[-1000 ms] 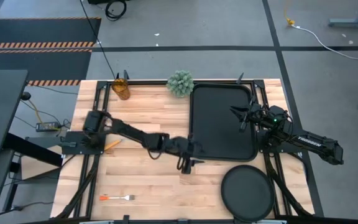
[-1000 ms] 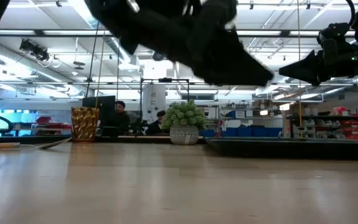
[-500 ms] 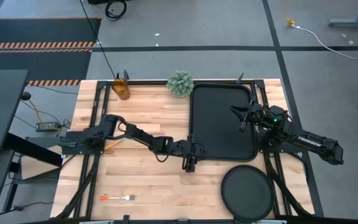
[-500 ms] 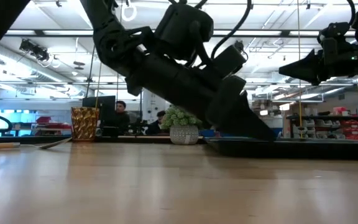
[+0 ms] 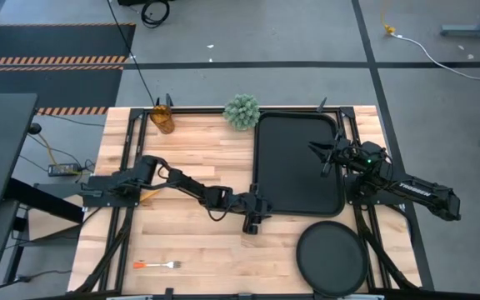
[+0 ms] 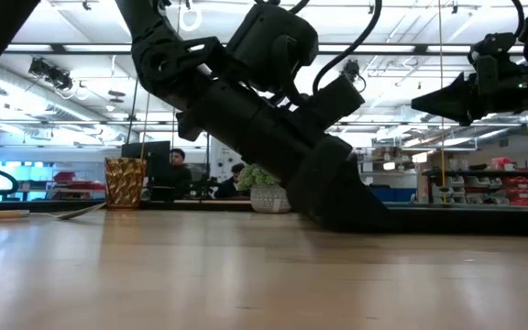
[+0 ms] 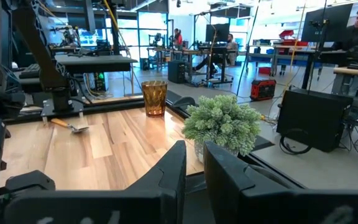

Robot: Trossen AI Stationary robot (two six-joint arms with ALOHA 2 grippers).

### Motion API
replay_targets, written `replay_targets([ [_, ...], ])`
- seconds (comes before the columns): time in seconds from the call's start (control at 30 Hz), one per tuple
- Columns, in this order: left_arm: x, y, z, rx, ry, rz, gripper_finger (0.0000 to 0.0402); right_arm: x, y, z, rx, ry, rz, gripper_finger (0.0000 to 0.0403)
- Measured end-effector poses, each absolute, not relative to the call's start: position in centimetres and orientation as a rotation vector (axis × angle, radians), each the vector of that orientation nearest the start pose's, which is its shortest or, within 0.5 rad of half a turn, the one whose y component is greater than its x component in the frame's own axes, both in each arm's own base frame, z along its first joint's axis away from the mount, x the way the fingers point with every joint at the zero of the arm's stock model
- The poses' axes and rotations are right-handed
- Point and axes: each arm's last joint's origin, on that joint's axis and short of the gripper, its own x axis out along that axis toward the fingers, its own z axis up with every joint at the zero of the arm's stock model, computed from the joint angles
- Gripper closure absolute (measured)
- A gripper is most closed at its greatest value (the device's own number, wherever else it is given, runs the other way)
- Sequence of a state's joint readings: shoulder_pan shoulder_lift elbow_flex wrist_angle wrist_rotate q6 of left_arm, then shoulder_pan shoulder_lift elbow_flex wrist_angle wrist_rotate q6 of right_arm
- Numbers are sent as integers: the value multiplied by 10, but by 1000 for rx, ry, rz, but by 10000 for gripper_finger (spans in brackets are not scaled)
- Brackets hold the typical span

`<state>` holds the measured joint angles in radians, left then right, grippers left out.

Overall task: Pick and place plate/cup/fork/spoon on tray
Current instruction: Move the black tray to the center of the table

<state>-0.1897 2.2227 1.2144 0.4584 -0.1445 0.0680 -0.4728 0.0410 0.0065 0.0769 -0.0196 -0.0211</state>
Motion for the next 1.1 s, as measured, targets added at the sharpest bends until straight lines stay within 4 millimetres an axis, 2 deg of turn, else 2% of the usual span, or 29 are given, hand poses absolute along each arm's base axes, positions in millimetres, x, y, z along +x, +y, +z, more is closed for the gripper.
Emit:
replay_targets([
  [0.13, 436, -78, 86, 149, 568, -62, 258, 89, -45, 170, -31, -37, -453, 341],
  [0.33, 436, -80, 87, 197, 556, -70, 347, 89, -45, 170, -31, -37, -453, 341],
  [0.6, 437, -80, 93, 178, 503, -77, 349, 89, -45, 170, -31, -37, -453, 341],
  [0.77, 432, -86, 118, 177, 495, -94, 349, 89, -45, 170, -31, -39, -453, 341],
  [1.0, 431, -88, 162, 167, 349, -87, 353, 89, -45, 171, -33, -43, -453, 341],
  [1.1, 430, -87, 174, 163, 305, -80, 355, 89, -45, 171, -32, -42, -453, 341],
])
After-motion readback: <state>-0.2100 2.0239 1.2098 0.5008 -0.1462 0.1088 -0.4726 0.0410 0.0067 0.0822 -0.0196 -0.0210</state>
